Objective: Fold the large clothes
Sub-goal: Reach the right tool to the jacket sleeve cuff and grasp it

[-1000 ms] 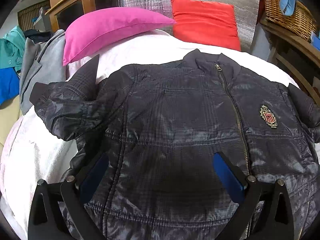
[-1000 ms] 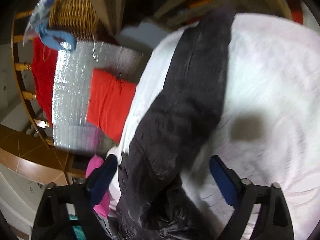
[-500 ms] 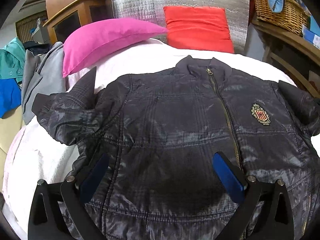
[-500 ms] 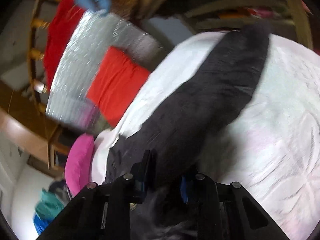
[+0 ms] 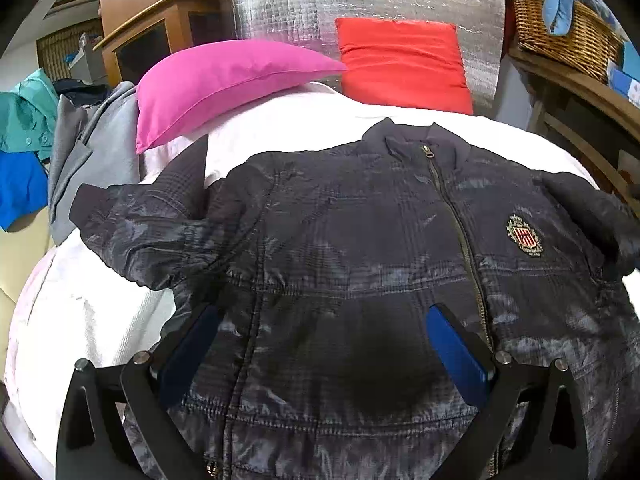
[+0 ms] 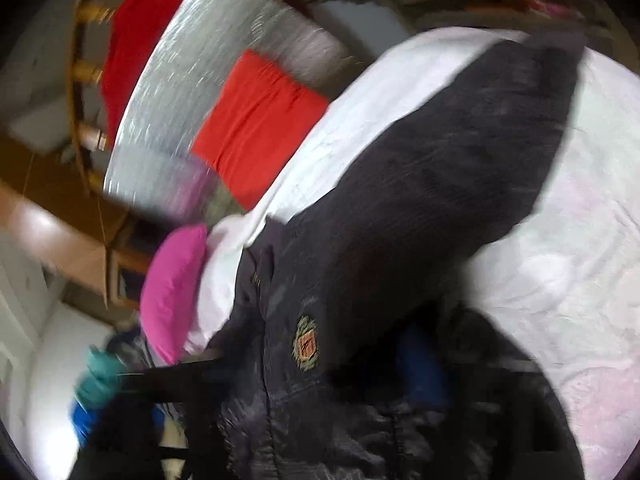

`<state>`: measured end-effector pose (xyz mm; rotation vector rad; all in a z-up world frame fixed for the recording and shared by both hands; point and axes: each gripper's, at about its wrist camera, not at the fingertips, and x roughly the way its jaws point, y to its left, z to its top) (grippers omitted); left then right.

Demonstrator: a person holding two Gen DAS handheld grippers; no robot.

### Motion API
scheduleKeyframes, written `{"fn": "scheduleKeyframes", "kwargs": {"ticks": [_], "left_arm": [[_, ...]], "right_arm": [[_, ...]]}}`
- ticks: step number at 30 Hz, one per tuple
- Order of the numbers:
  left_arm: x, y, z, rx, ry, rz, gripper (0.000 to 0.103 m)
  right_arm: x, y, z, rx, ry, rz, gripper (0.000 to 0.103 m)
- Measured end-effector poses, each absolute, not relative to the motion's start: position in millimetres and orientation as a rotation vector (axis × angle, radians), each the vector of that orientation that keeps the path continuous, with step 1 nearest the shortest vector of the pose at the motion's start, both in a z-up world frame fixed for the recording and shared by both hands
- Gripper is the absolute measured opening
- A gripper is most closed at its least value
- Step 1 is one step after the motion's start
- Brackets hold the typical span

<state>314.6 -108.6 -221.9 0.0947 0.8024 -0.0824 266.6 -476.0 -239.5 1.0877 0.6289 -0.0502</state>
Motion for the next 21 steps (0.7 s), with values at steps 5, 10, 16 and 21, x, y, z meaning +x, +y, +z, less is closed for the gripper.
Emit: {"fn": "scheduleKeyframes", "kwargs": {"ticks": [5, 10, 16, 21], "left_arm": [[317.6, -108.6, -223.5, 0.093, 0.810, -0.086, 0.103], [321.1, -110.2, -226.7, 0.095, 0.817, -0.093, 0.103], [326.5, -119.2, -236.1, 0.127, 0.828, -0.092, 0.103], [328.6, -122.1, -240.4, 0.143, 0.829, -0.095, 0.103]], "right_arm": [[238.1, -534.3, -249.9, 1.243, 0.539, -0.144, 0.089], [230.0, -594.8, -260.8, 1.277, 0.466, -0.283, 0.088], [238.3, -652.5, -291.3, 1.346, 0.413, -0.371, 0.073], [253.8, -677.8, -306.8, 1.342, 0.428, -0.427, 0.070]]}}
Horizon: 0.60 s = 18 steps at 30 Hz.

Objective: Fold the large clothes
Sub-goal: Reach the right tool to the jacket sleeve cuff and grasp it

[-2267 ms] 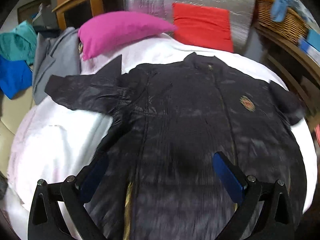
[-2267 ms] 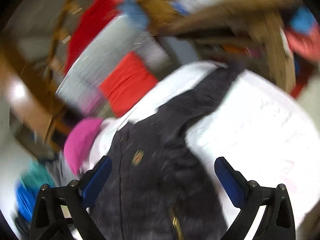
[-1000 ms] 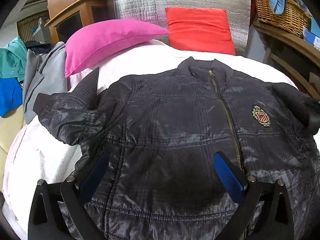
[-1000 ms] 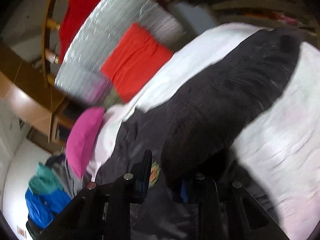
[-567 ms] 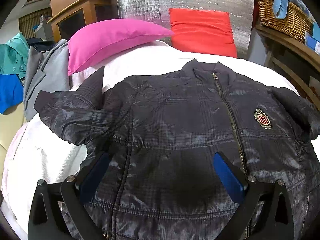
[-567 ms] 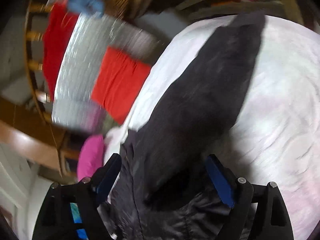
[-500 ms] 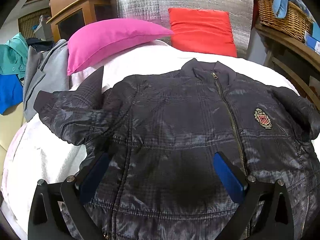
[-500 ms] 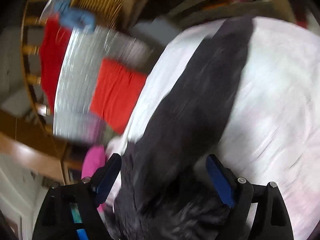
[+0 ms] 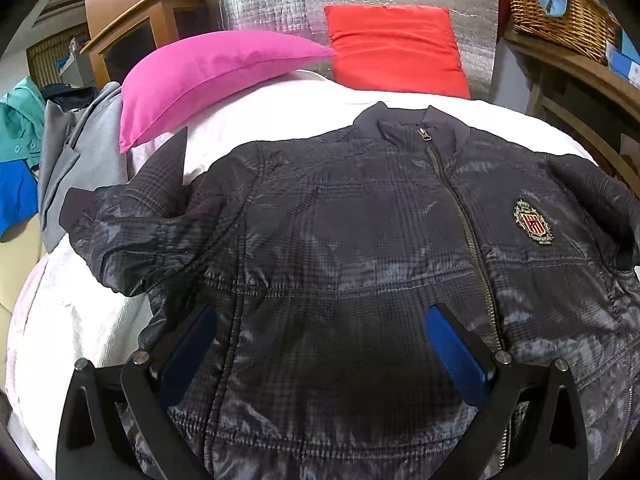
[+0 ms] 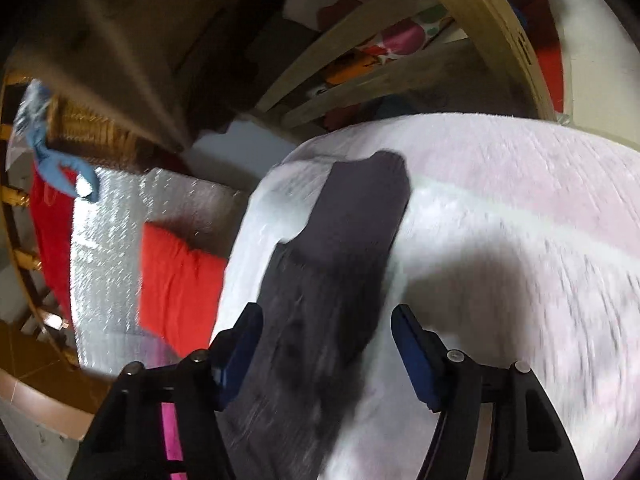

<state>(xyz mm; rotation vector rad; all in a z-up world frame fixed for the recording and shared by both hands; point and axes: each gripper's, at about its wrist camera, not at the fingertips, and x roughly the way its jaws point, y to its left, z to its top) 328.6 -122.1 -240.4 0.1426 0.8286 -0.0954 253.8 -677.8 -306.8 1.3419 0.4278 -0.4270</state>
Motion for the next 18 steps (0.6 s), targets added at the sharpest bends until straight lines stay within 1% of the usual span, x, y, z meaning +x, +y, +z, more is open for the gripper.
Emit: {"fn": "scheduleKeyframes", "kwargs": {"ticks": [2, 5, 6, 7, 9, 12, 15, 18], "left_arm": [[328.8, -122.9, -241.2, 0.148, 0.828, -0.097, 0.103], [328.9, -124.9, -242.4, 0.161, 0.825, -0.102, 0.103], [329.2, -125.6, -243.1, 0.169, 0.824, -0.103, 0.103], [329.4, -126.2, -243.5, 0.173, 0.824, -0.103, 0.103], [330.0, -126.7, -244.2, 0.180, 0.826, -0.103, 0.103], [330.3, -125.6, -242.1, 0.176, 0.823, -0.103, 0.103], [327.9, -122.7, -236.0, 0.160, 0.812, -0.106, 0.103], [323.2, -118.9, -227.8, 0.143, 0.796, -0.113, 0.103]], "right_arm": [[259.7, -684.9, -306.9, 1.327, 0.413, -0.443, 0.070], [279.8, -690.6, -301.9, 1.252, 0.446, -0.464, 0.069], [282.6, -691.2, -303.2, 1.234, 0.455, -0.475, 0.065], [287.1, -690.7, -304.1, 1.206, 0.465, -0.493, 0.052], [292.7, -690.6, -307.1, 1.157, 0.493, -0.511, 0.038], [293.7, -685.5, -302.6, 1.110, 0.502, -0.523, 0.030], [283.6, -675.2, -293.1, 1.090, 0.490, -0.512, 0.028], [274.6, -655.4, -270.5, 1.074, 0.452, -0.454, 0.028]]}}
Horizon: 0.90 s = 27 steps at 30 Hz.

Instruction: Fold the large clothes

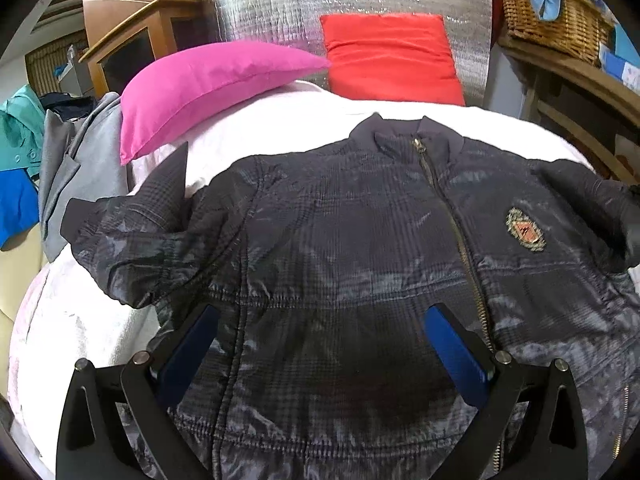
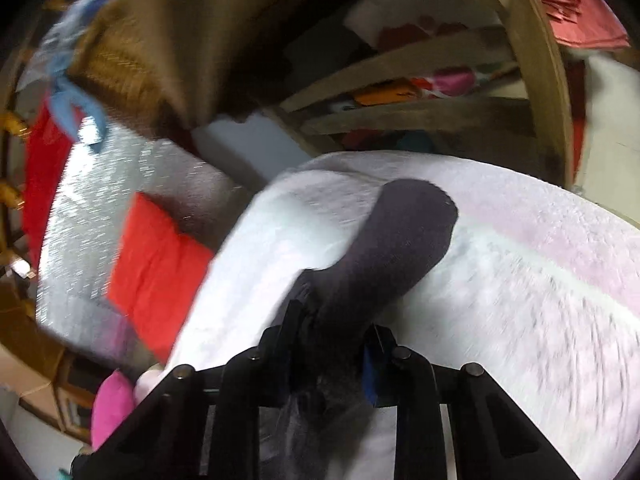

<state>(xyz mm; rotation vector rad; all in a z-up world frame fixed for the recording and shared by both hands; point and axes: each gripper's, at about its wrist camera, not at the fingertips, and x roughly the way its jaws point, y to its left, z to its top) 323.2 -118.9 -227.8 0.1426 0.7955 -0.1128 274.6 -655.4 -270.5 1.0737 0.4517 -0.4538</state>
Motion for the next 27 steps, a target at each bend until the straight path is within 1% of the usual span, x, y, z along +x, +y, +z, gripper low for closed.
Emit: {"fn": "scheduleKeyframes", "kwargs": {"ticks": [6, 11, 16, 24, 26, 27], "left_arm": [[309.6, -108.9, -210.4, 0.106, 0.759, -0.129, 0.103], [298.7, -97.9, -201.8, 0.107, 0.721, -0.119, 0.103], [297.0, -83.6, -201.8, 0.088, 0.726, -0.105, 0.103], [301.0, -66.3, -211.3, 0.059, 0.742, -0.041, 0.103], [300.9, -62.3, -215.2, 0.056, 0.755, -0.026, 0.103], [300.5, -60.3, -215.9, 0.055, 0.760, -0.021, 0.103]], "right_arm": [[249.0, -579.4, -210.2, 0.972, 0.357, -0.314, 0.028], [230.7, -505.9, -178.7, 0.876, 0.330, -0.177, 0.028], [226.9, -439.5, -176.1, 0.816, 0.390, -0.037, 0.027], [251.5, -334.4, -212.5, 0.727, 0.651, 0.188, 0.029], [262.4, -313.5, -222.5, 0.705, 0.751, 0.243, 0.041], [269.2, -304.9, -228.3, 0.704, 0.817, 0.274, 0.062]]}}
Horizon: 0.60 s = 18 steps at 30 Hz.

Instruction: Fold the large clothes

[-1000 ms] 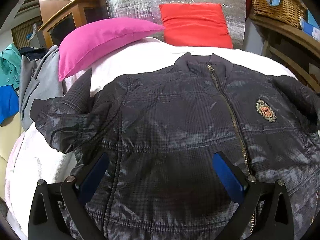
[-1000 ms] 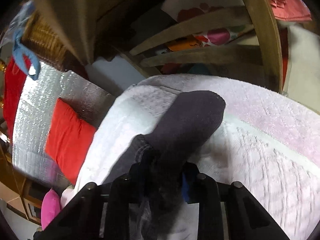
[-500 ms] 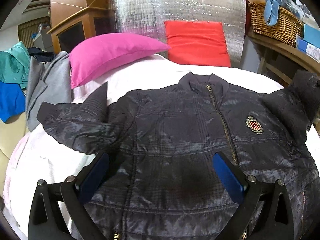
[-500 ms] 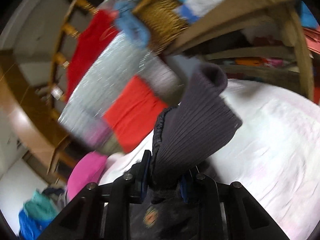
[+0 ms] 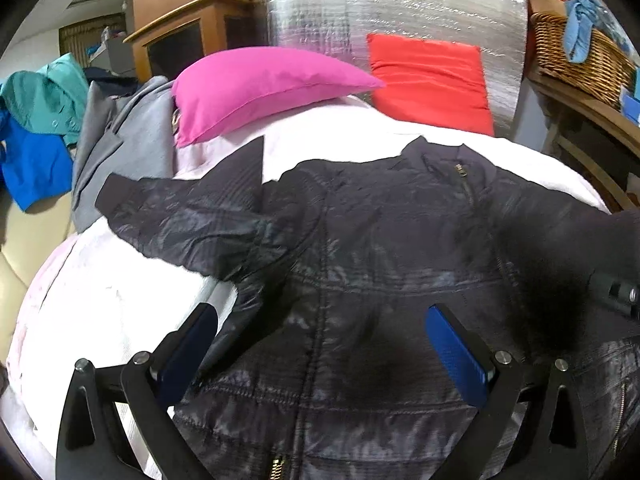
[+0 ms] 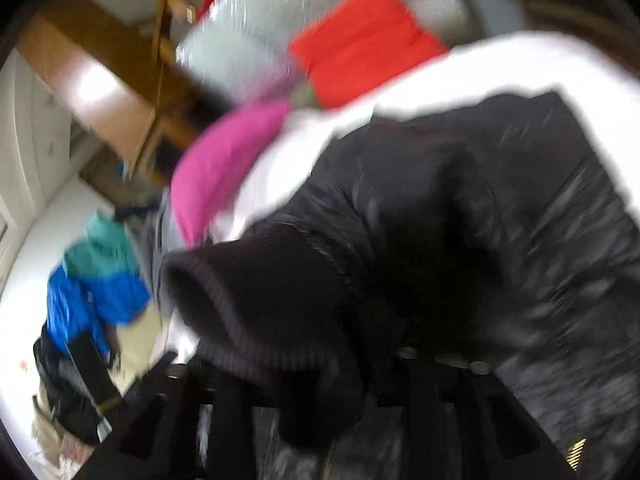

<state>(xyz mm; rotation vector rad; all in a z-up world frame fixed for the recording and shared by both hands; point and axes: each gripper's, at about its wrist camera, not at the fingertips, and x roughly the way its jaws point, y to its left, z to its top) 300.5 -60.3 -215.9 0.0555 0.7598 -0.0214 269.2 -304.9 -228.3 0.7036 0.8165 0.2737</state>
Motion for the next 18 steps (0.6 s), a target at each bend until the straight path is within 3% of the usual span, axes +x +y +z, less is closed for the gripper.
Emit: {"fn": "scheduleKeyframes", "kwargs": {"ticks": [1, 5, 11, 18], "left_arm": [[299.0, -58.2, -217.0, 0.054, 0.767, -0.016, 0.103], [294.9, -49.6, -213.6, 0.025, 0.778, -0.014, 0.103], [293.6, -53.6, -198.4, -0.033, 0.792, -0.102, 0.103], [308.9, -82.1, -193.1, -0.094, 0.836, -0.303, 0.103]], "right_arm": [[273.1, -300.7, -232.8, 0.716, 0.859, 0.296, 0.073], [272.0, -302.0, -221.9, 0.727, 0.838, 0.371, 0.073], [248.7, -374.4, -193.6, 0.896, 0.602, 0.413, 0.075], [234.0, -473.1, -231.7, 1.242, 0.507, 0.165, 0.075]]}}
